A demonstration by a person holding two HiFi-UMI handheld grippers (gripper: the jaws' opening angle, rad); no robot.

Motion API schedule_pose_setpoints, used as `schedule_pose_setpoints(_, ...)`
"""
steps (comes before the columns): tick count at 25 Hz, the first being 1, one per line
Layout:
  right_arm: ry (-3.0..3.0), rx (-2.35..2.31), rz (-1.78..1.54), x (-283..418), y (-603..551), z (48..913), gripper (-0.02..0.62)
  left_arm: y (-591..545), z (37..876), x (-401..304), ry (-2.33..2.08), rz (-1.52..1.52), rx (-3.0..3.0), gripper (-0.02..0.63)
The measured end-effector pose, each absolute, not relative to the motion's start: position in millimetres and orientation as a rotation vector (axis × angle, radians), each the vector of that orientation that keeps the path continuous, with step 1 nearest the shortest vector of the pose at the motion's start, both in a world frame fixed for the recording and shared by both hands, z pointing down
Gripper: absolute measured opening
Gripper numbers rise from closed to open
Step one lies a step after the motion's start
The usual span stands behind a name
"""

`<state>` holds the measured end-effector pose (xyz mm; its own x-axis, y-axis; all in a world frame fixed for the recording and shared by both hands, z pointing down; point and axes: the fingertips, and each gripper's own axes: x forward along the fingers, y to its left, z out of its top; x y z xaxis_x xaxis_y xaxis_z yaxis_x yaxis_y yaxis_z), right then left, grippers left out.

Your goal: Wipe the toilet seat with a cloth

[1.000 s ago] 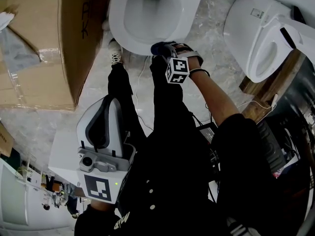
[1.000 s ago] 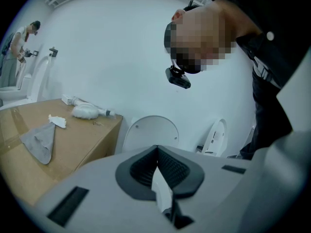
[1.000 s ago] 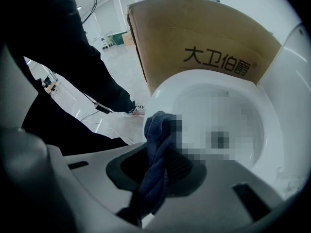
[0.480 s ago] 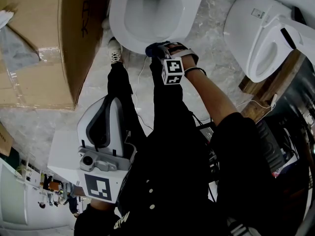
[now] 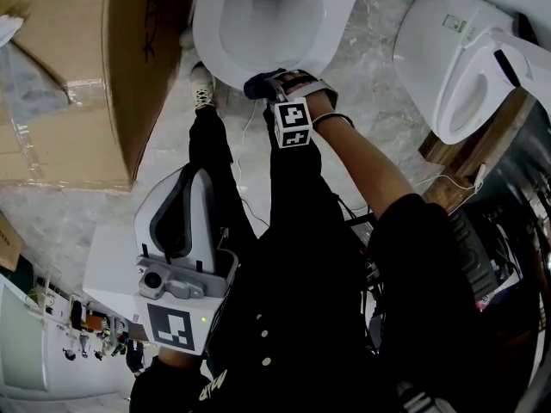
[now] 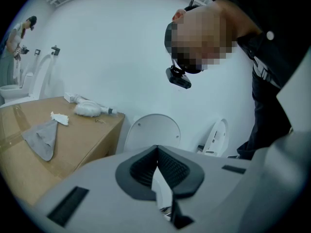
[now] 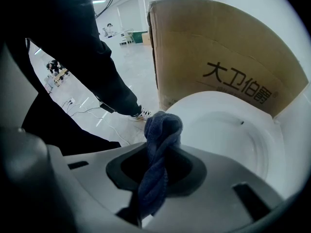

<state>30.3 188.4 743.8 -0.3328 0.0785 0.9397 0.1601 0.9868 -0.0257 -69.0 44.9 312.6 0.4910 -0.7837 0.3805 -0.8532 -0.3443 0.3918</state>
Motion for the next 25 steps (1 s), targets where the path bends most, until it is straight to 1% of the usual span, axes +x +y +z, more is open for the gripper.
schedule_pose_setpoints(25, -1.950, -0.180, -0.165, -48, 153, 743, 0.086, 48, 327, -82, -1.356, 0.174, 2.146, 0.008)
